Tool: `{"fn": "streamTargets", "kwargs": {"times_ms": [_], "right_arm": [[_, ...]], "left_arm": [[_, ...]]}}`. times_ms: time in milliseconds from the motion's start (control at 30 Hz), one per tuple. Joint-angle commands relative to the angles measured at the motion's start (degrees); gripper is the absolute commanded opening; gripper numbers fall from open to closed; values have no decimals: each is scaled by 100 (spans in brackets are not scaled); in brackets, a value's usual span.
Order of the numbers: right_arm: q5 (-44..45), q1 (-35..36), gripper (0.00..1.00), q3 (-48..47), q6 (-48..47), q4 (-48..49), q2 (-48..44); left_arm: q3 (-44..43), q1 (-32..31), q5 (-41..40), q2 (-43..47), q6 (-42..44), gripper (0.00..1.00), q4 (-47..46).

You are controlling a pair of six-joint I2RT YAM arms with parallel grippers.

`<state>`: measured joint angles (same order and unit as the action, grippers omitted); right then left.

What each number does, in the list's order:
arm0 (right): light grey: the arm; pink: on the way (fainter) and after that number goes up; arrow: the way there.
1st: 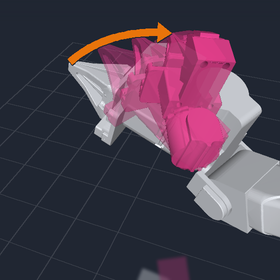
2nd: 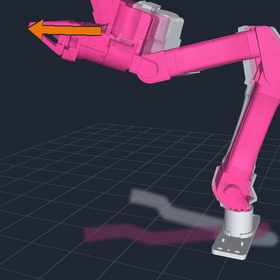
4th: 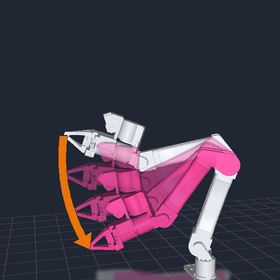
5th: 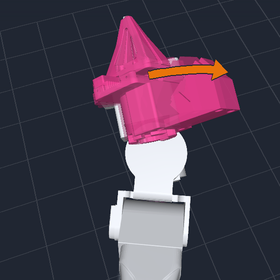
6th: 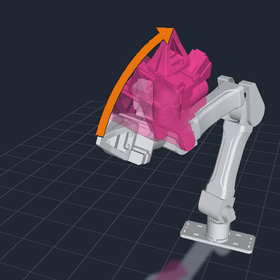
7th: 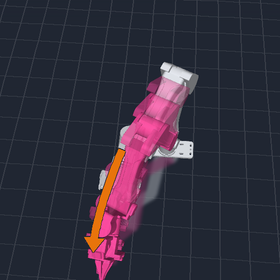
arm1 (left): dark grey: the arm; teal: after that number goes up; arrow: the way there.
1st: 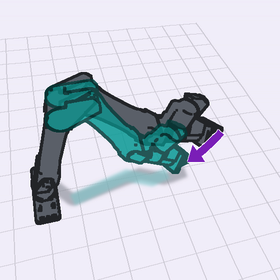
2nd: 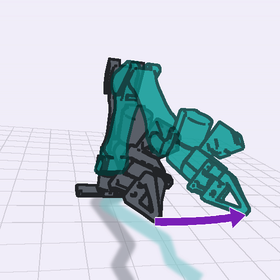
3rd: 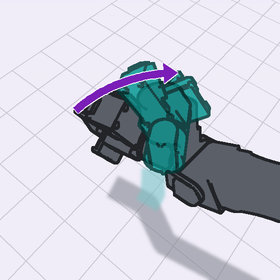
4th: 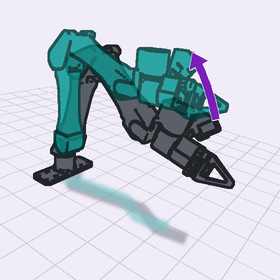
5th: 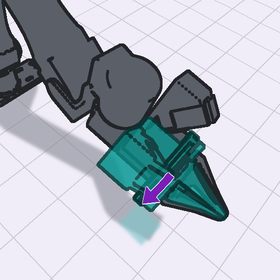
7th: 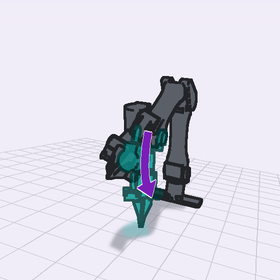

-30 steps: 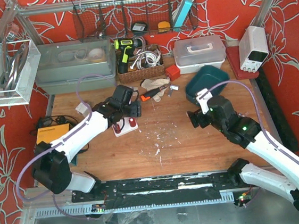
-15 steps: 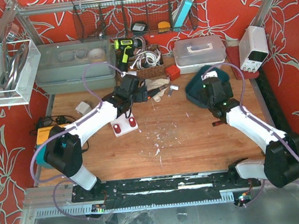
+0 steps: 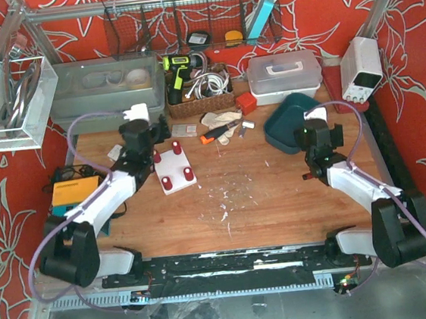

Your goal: Install the large spring

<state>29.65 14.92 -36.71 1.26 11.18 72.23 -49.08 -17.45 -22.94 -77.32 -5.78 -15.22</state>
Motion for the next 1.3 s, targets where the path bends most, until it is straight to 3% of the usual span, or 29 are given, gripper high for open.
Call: {"fn": "streamTargets", "kwargs": {"times_ms": [0, 133, 233, 500, 567, 867, 1000, 1267], "right_arm": [[-244, -98, 99, 524, -17, 771, -287], [-686, -203, 99, 947, -36, 1231, -341], [-851, -233, 99, 1065, -292, 1461, -231], [-1493, -764, 99, 1739, -126, 2743, 166], [-1567, -849, 99, 1768, -100, 2948, 374], [-1645, -868, 99, 2069, -96, 3851, 761], [-1621, -869, 99, 2168, -108, 4067, 811], [-1568, -851, 99, 2166, -112, 4126, 850]], "left_arm": [[923, 488, 32, 578, -122, 100, -562], [1636, 756, 211, 826, -107, 100, -703], [2170, 789, 83, 928, 4, 100, -1422], [3030, 893, 1433, 506, 813, 100, -3482], [2958, 894, 1319, 334, 873, 100, -3636], [2869, 908, 802, 297, 663, 100, -2768], [3446, 1020, 751, 445, 610, 100, -3717], [3906, 1091, 992, -200, 614, 100, -4952]]}}
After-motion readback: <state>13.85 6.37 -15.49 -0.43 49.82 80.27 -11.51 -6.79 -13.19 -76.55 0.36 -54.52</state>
